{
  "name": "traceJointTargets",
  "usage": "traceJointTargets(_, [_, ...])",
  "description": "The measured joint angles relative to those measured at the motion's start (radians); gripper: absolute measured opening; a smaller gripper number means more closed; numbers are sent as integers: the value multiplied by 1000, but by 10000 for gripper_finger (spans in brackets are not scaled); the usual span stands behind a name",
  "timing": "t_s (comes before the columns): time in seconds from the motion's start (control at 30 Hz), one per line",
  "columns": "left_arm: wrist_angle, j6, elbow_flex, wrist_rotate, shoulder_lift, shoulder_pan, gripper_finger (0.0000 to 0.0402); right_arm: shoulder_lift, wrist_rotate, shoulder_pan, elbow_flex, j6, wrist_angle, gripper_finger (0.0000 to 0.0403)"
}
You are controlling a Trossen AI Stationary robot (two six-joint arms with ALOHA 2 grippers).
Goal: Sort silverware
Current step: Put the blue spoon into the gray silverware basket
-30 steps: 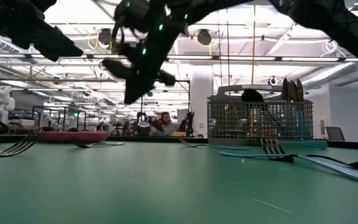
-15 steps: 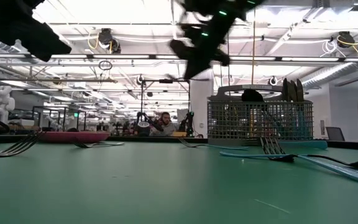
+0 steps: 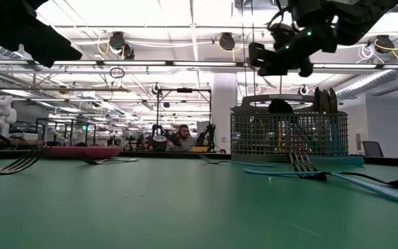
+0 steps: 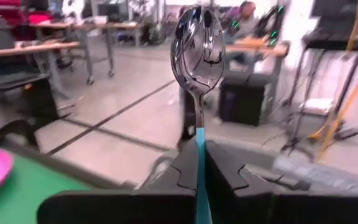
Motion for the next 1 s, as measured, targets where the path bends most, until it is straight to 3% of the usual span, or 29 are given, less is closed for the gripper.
traceJointTargets(0.23, [0,18,-1,-6,0,0,180,-34,120,-70,-3,-127,-15,0])
traceJointTargets(0.37, [-1,18,-1,-6,0,0,180,-34,138,-108,-3,-119,-82,0])
traceJointTargets(0.53, [-8,17,-1,-6,0,0,180,-34,240,-124,-4,-121,-213,0])
traceJointTargets(0.67, [-8,18,-1,-4,0,0,180,-34,244,-147,-47,-90,-198,0])
traceJointTargets(0.8, [-8,17,-1,-1,0,0,180,-34,295,-164,-134,-48,-115,0])
traceJointTargets(1.0, [-8,18,-1,-1,0,0,180,-34,320,-165,-283,-99,170,0])
